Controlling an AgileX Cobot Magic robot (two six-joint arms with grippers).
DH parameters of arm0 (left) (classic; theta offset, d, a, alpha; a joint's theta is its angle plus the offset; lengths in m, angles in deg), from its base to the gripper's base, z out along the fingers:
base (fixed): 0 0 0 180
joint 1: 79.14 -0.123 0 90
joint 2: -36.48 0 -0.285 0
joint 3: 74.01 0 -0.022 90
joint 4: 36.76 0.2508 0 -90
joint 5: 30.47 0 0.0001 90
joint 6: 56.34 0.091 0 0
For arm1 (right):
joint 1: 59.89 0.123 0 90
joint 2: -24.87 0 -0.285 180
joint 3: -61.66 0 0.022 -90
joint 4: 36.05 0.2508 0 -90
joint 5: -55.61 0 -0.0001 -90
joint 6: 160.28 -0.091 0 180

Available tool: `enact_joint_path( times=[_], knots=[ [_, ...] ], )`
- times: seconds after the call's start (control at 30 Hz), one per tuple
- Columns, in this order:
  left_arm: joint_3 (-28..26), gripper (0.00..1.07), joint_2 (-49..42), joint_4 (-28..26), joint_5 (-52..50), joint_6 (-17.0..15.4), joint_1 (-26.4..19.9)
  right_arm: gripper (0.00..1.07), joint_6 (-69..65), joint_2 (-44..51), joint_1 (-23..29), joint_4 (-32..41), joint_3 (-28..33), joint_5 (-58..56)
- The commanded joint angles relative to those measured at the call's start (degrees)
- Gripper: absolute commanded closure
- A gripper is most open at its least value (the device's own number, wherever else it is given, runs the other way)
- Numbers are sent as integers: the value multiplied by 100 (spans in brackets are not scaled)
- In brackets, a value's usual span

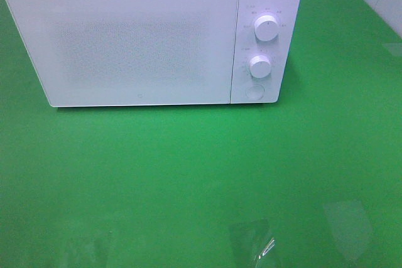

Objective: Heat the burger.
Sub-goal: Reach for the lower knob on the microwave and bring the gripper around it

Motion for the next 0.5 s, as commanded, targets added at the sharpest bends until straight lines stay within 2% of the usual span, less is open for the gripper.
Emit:
enact_joint_path(
  times=[0.03,0.33,0.5],
  knots=[
    [-17,12,-138,-11,-34,6,-17,31,29,92,-17,17,17,69],
    [-17,12,-138,-11,-34,6,-17,31,23,23,120,6,-29,143],
    [-17,12,-138,-11,-34,6,-17,31,23,-367,120,17,-132,550]
  ],
)
